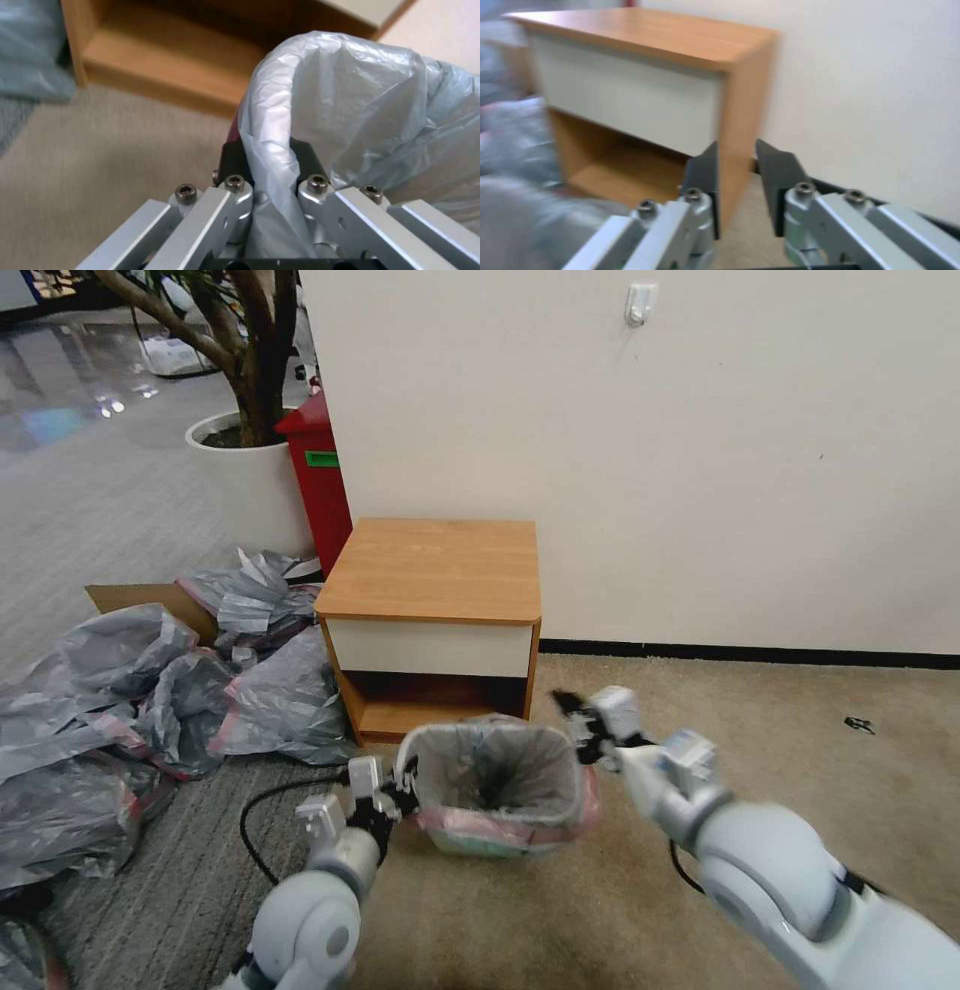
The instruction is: Pick up the garbage bag from the table and place it over the trash can.
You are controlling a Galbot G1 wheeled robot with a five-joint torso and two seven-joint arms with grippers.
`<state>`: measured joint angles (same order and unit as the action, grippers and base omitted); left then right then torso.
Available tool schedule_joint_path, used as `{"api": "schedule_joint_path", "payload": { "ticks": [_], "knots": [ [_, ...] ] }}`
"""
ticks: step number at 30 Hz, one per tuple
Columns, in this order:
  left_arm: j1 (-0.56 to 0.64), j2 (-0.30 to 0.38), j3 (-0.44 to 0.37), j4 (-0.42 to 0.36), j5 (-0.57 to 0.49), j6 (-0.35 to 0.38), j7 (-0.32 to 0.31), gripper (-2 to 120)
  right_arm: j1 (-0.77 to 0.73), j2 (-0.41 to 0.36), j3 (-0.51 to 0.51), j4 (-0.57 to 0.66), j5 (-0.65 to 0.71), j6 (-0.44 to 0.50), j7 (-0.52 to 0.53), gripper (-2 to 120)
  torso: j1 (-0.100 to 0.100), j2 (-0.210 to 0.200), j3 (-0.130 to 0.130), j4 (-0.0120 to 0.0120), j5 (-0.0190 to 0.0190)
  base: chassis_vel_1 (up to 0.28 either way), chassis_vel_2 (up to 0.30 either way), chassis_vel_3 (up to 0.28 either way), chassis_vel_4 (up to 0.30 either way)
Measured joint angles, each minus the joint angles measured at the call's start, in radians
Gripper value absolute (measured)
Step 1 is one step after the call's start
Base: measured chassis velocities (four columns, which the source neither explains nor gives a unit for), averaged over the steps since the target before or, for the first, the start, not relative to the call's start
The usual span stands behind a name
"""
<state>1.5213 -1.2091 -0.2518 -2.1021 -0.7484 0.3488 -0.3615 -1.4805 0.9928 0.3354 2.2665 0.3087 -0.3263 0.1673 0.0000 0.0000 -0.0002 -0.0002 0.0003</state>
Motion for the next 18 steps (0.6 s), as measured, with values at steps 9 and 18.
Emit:
{"api": "schedule_joint_path", "payload": {
  "ticks": [9, 18],
  "knots": [
    [0.121, -0.014, 0.032, -0.094, 0.105, 0.001, -0.009, 7, -0.236, 0.236, 0.115, 0.024, -0.149, 0.183, 0.024, 53, 0.0, 0.0, 0.0, 0.0003, -0.0004, 0.0, 0.0, 0.0, 0.0],
    [0.147, -0.039, 0.034, -0.105, 0.164, -0.023, -0.011, 7, -0.279, 0.306, 0.143, 0.021, -0.169, 0.244, 0.025, 86, 0.0, 0.0, 0.0, 0.0003, -0.0004, 0.0, 0.0, 0.0, 0.0]
  ]
}}
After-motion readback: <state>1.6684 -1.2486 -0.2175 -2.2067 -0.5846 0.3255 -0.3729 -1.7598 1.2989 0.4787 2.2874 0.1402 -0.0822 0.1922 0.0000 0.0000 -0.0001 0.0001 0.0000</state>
